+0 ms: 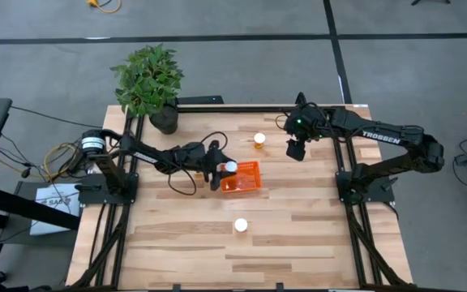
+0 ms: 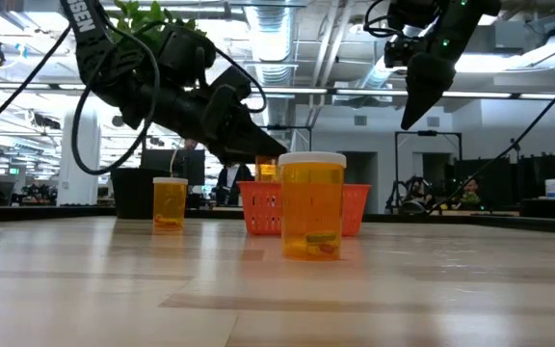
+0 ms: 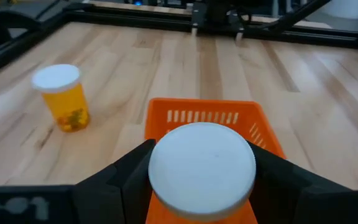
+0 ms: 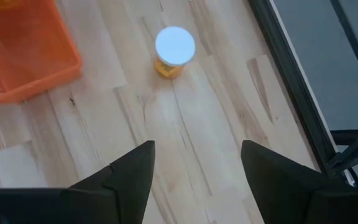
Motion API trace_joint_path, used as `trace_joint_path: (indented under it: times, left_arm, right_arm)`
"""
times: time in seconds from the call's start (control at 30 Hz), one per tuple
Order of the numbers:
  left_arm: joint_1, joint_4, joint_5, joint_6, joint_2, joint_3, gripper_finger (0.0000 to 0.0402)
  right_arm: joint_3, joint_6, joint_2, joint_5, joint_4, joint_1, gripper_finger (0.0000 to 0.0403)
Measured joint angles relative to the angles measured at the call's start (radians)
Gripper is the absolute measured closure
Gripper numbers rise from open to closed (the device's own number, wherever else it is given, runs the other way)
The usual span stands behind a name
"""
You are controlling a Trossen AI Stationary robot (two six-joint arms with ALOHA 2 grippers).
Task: Pick and place pill bottles into a basket
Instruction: Put the orange pill bottle into the orange bin
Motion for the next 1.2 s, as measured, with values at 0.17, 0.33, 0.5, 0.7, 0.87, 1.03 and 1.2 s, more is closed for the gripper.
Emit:
trace_joint_path:
  times: [0.17, 0.33, 0.5, 0.7, 0.87, 1.03, 1.2]
  left_arm:
    - [0.008, -0.002, 0.012, -0.025, 0.018, 0.007, 0.0200]
    - [0.010, -0.025, 0.014, -0.039, 0.018, 0.006, 0.0200]
    - [0.014, -0.036, 0.012, -0.036, 0.018, 0.006, 0.0200]
    - [0.028, -0.061, 0.005, -0.032, 0.018, 0.006, 0.0200]
    - [0.028, -0.061, 0.006, -0.022, 0.018, 0.006, 0.0200]
    - [0.028, -0.062, 0.005, -0.011, 0.018, 0.006, 0.0200]
    - [0.028, -0.063, 0.001, 0.001, 0.018, 0.006, 0.0200]
  right_arm:
    - [0.000, -0.001, 0.000, 0.000, 0.000, 0.000, 0.0168]
    - [0.000, -0.009, 0.000, 0.000, 0.000, 0.000, 0.0168]
    - [0.000, -0.011, 0.000, 0.000, 0.000, 0.000, 0.0168]
    - [0.000, -0.025, 0.000, 0.002, 0.000, 0.000, 0.0168]
    - [0.000, -0.027, 0.000, 0.002, 0.000, 0.000, 0.0168]
    - [0.000, -0.027, 0.000, 0.002, 0.000, 0.000, 0.0168]
    - [0.000, -0.027, 0.000, 0.002, 0.000, 0.000, 0.0168]
